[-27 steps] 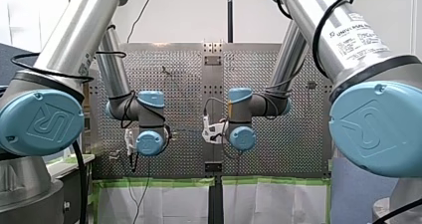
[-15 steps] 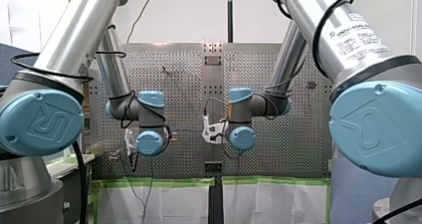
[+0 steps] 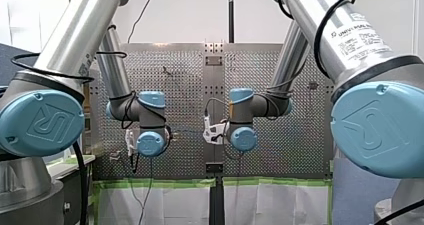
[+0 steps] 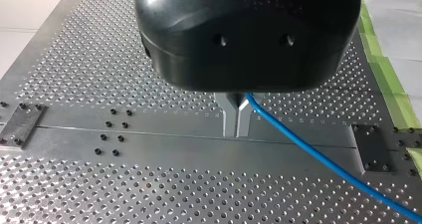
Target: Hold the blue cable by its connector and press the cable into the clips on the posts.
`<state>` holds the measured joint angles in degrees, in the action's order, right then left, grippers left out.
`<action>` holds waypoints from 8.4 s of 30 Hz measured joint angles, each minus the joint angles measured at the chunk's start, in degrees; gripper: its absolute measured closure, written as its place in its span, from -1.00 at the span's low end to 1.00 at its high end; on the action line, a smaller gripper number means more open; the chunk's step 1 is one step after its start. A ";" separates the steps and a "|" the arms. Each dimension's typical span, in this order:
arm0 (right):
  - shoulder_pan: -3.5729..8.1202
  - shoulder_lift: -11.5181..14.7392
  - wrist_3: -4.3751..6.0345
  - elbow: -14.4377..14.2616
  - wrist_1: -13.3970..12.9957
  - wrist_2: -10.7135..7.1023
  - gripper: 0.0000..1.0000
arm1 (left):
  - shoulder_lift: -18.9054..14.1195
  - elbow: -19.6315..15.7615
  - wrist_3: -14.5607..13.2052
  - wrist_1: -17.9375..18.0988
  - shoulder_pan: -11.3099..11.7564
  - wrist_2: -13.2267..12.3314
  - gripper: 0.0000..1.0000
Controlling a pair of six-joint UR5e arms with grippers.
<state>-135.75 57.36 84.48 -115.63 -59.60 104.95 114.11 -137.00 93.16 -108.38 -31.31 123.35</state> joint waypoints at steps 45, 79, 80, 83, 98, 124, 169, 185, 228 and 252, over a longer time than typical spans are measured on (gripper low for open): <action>0.00 0.00 0.00 0.00 0.00 0.00 1.00 | 0.00 0.00 0.00 0.00 0.00 0.00 1.00; 0.00 0.00 0.00 0.00 0.00 0.00 1.00 | 0.00 0.00 0.00 0.00 0.00 0.00 1.00; 0.00 0.00 0.00 0.00 0.00 0.00 1.00 | 0.00 0.00 0.00 0.00 0.00 0.00 1.00; 0.00 0.00 0.00 0.00 0.00 0.00 1.00 | 0.00 0.00 0.00 0.00 0.00 0.00 1.00; 0.00 0.00 0.00 0.00 0.00 0.00 1.00 | 0.00 0.00 0.00 0.00 0.00 0.00 1.00; 0.00 0.00 0.00 0.00 0.00 0.00 1.00 | 0.00 0.00 0.00 0.00 0.00 0.00 1.00; -0.44 -2.99 1.14 3.96 -1.75 -4.57 1.00 | 7.34 -0.18 -1.66 -0.70 0.09 4.43 1.00; -0.12 -4.87 3.02 3.73 0.12 -2.70 1.00 | 8.07 0.15 -1.49 -1.43 0.67 5.73 1.00; 0.17 4.10 14.41 15.48 20.13 -4.53 1.00 | -15.19 9.74 0.23 -24.08 8.85 1.00 1.00; -0.93 4.06 14.00 27.26 27.59 -7.67 1.00 | -24.38 13.27 1.28 -37.16 14.16 -2.83 1.00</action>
<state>-136.68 61.42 98.48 -88.37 -32.01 97.28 89.73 -123.73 94.44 -145.54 -17.15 120.52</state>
